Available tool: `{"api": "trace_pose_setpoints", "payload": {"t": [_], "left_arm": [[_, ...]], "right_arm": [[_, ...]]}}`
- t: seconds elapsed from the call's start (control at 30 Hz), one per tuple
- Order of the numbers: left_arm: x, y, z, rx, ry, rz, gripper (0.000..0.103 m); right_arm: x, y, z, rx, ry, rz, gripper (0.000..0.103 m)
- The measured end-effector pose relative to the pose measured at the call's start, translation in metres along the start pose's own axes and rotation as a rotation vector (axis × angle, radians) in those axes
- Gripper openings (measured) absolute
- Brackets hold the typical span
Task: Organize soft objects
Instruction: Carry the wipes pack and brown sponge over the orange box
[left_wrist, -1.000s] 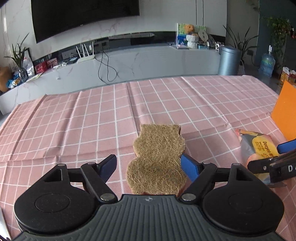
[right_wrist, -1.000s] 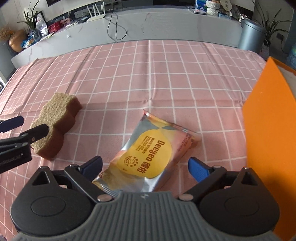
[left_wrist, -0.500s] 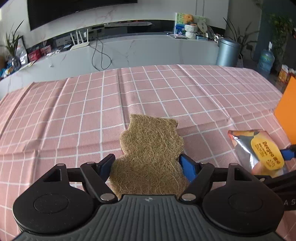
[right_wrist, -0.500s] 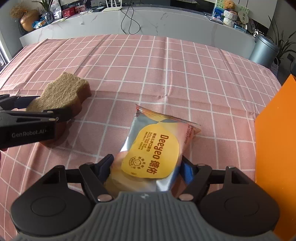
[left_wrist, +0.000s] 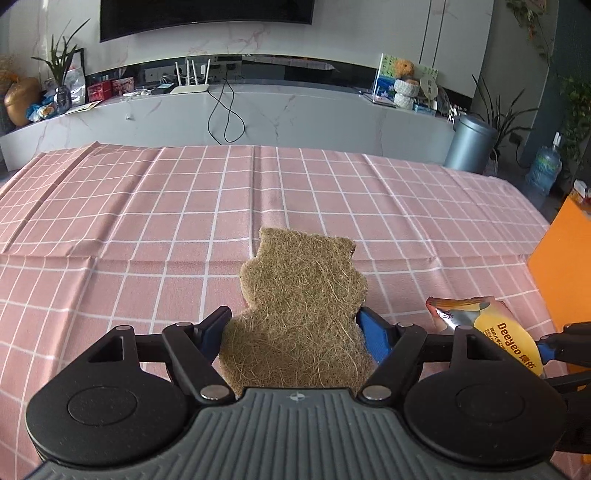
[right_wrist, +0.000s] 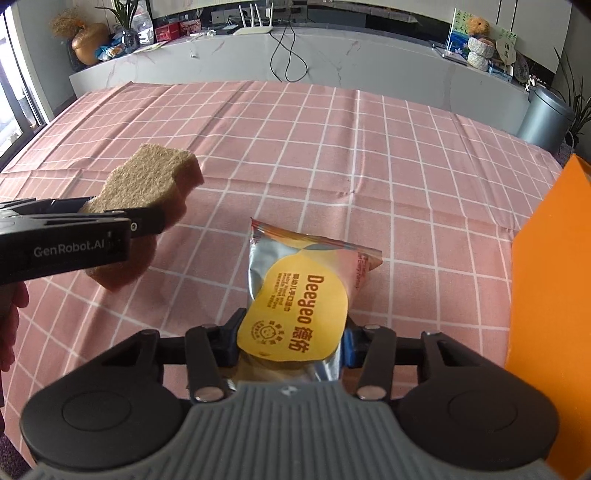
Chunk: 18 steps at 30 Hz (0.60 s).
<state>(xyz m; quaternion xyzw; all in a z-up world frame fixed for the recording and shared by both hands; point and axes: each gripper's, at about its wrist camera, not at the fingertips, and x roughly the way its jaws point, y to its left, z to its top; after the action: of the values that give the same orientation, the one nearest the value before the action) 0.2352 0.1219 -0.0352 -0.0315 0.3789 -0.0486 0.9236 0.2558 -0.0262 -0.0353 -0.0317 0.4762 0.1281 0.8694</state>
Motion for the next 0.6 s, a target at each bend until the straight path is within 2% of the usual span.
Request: {"api": "trace_pose_setpoints", "payload": {"t": [0.43,0.6], "left_arm": [[-0.076,-0.021,-0.015,-0.090,-0.059,-0.010,0.086],[-0.102,-0.039,-0.021,-0.095,-0.084,-0.021,0.086]], "right_arm": [[-0.084,-0.011,-0.025,0.006,-0.151,0.050,0.048],[-0.118,-0.024,-0.040,0.014,-0.221,0.036,0.048]]}}
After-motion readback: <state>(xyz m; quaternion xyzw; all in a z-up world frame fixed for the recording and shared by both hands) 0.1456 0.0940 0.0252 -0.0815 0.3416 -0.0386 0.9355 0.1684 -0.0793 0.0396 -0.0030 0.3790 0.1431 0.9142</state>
